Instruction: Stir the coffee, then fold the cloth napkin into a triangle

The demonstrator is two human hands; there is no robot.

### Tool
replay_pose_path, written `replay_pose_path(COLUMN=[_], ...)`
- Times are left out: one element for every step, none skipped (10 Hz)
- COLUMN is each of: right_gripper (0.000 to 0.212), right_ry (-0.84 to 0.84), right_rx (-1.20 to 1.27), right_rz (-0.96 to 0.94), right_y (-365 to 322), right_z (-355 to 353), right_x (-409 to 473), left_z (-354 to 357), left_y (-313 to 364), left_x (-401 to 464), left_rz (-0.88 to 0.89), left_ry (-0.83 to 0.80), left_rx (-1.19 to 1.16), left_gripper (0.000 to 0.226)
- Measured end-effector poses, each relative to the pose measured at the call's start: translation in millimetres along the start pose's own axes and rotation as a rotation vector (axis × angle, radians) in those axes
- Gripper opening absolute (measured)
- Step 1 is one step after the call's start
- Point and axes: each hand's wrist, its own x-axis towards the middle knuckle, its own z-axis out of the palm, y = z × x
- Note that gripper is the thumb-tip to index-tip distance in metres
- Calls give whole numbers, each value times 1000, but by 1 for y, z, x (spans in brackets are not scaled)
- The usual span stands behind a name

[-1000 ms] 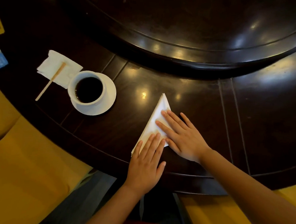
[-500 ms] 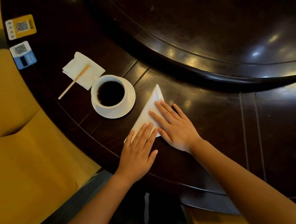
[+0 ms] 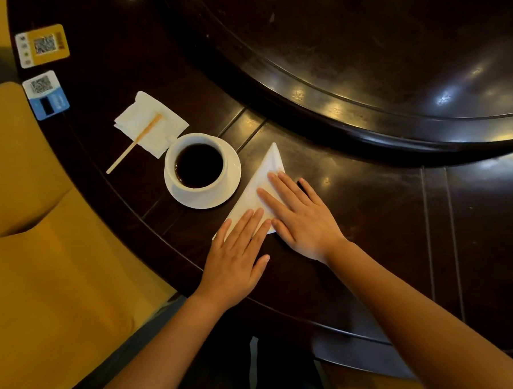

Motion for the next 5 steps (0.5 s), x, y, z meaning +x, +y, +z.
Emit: replay_pose_path(right_gripper=[55,55,56,55,43], right_ry=[-16,-36,-77,-50,0], right_rx=[-3,-19,-15,0,44], right_rz=[2,-12,-20,20,132], right_y=[0,1,-3,0,-16], right_z=[-6,-12,-27,-44,-58], right_x=[1,0,-2,0,-26], left_z=[-7,-13,-23,-36,-60], left_y=[0,0,0,-1,5], left_x=[1,0,1,7,-8], left_rz=[-3,-3,-10,-11,20], left_ry=[-37,-77,-140,-128,-120], left_rx=[-6,-16,-88,-136,-185], left_gripper=[58,59,60,58,52])
